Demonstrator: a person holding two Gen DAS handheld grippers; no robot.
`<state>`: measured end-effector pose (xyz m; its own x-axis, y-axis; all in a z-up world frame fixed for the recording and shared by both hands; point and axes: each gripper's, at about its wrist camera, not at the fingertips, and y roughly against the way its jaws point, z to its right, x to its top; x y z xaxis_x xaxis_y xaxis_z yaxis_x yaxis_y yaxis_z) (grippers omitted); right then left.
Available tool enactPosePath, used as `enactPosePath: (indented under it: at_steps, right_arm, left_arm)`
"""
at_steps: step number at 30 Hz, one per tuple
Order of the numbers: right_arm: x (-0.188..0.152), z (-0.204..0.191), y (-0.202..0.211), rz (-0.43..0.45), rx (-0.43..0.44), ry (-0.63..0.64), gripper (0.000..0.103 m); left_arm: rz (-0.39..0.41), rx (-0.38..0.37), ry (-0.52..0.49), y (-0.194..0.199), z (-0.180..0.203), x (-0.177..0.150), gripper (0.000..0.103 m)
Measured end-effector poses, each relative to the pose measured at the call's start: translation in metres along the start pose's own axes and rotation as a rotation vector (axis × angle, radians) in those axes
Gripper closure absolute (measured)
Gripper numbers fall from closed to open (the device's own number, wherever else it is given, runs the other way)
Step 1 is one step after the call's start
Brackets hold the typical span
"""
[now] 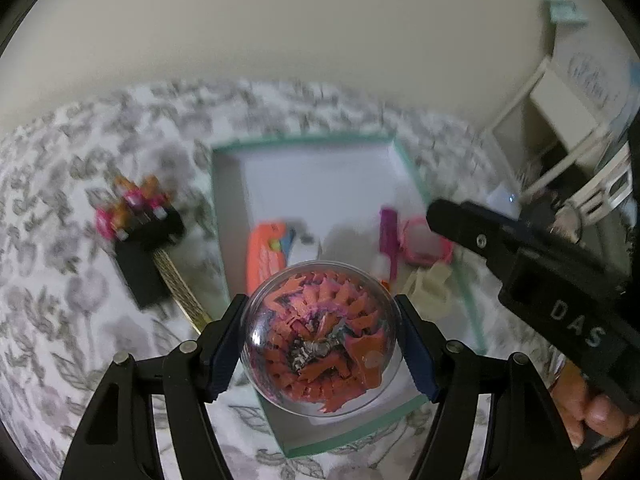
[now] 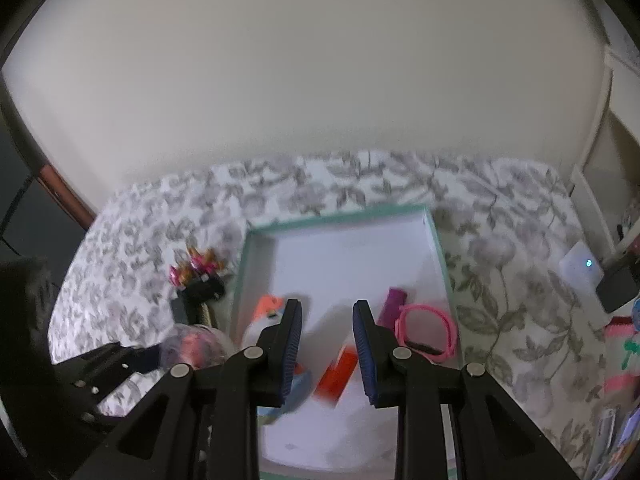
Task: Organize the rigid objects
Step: 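Carry the ball and bottle with both grippers over the tray, then open both grippers to release the ball and bottle into the tray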
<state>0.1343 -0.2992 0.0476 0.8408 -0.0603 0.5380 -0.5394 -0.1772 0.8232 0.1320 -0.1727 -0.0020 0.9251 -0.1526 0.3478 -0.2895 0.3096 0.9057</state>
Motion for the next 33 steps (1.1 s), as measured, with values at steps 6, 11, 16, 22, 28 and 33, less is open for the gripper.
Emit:
enactPosePath:
  at_steps: [6, 11, 16, 22, 28, 33]
  right_arm:
    - [-0.012, 0.008, -0.034, -0.097, -0.056, 0.005, 0.075]
    - [-0.018, 0.015, -0.045, -0.131, -0.065, -0.012, 0.075]
    - [-0.019, 0.018, -0.048, -0.137, -0.075, -0.025, 0.075]
    - [-0.016, 0.021, -0.041, -0.118, -0.079, -0.040, 0.075]
    - [-0.016, 0.023, -0.040, -0.119, -0.081, -0.045, 0.075]
    - [-0.016, 0.021, -0.040, -0.120, -0.083, -0.039, 0.075]
  left_arm:
    - [-0.079, -0.006, 0.026, -0.034, -0.004, -0.010, 0.031]
    - [-0.049, 0.007, 0.012, -0.039, -0.002, -0.008, 0.031]
    - [0.002, 0.027, -0.021, -0.047, 0.003, -0.002, 0.031]
    - [0.028, 0.057, -0.063, -0.061, 0.007, 0.001, 0.031]
    - [0.030, 0.058, -0.080, -0.061, 0.008, 0.000, 0.031]
    - [0.005, 0.057, -0.069, -0.059, 0.006, 0.003, 0.031]
